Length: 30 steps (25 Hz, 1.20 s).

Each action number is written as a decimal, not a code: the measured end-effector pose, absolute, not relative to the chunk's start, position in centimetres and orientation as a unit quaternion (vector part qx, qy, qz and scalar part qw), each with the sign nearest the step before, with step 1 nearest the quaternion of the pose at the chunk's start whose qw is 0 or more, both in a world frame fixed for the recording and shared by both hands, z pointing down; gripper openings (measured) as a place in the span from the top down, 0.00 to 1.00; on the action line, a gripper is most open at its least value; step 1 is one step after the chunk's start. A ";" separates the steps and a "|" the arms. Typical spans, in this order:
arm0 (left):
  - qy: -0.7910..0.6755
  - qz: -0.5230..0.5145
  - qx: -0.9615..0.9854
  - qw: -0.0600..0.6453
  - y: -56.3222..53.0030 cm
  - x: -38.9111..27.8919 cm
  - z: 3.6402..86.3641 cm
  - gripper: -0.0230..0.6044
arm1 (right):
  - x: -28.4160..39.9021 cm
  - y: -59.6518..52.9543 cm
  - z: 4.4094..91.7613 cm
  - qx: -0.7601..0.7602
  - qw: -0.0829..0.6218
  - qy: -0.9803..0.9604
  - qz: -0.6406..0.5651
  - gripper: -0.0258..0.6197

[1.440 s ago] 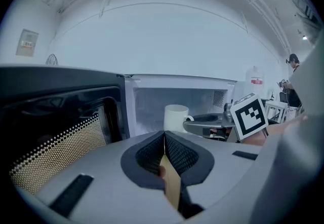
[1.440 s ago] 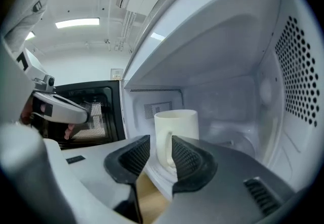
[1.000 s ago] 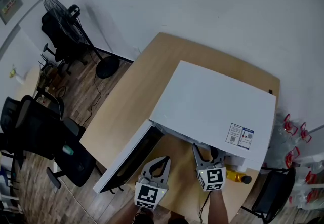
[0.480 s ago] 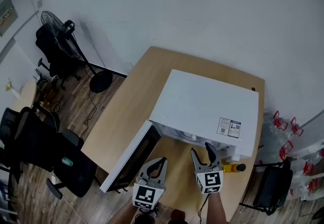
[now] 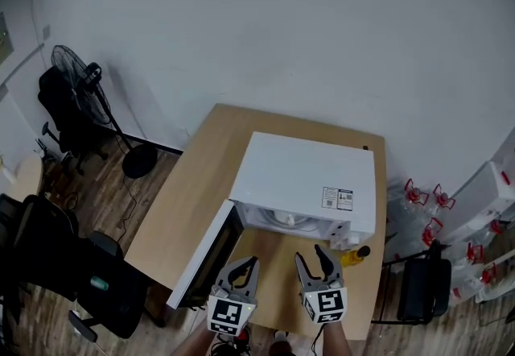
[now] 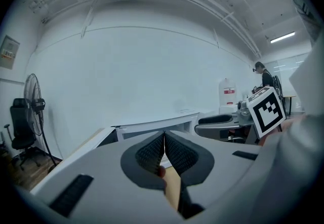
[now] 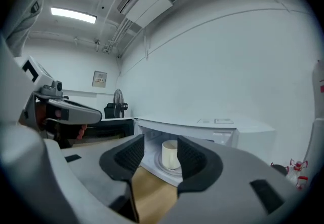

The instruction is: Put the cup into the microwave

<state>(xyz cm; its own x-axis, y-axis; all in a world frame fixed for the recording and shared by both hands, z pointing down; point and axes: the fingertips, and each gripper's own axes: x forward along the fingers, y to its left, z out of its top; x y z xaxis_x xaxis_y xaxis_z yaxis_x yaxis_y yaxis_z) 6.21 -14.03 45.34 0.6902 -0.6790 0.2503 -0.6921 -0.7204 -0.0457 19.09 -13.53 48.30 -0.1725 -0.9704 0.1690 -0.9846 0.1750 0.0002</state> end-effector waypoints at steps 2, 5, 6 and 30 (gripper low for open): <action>-0.363 0.121 0.924 0.021 -13.3 6.0 44.5 0.92 | 18.6 -12.2 47.2 0.648 0.062 -0.758 0.050 0.64; -0.347 0.113 0.931 0.015 -12.0 5.5 43.4 0.92 | 18.0 -10.2 45.9 0.664 0.057 -0.744 0.048 0.66; -0.342 0.110 0.933 0.013 -11.6 5.4 43.1 0.92 | 17.8 -9.5 45.4 0.669 0.055 -0.740 0.047 0.66; -0.271 0.096 0.958 0.006 -4.4 -1.0 42.7 0.92 | 9.8 1.8 43.9 0.738 0.055 -0.672 0.040 0.89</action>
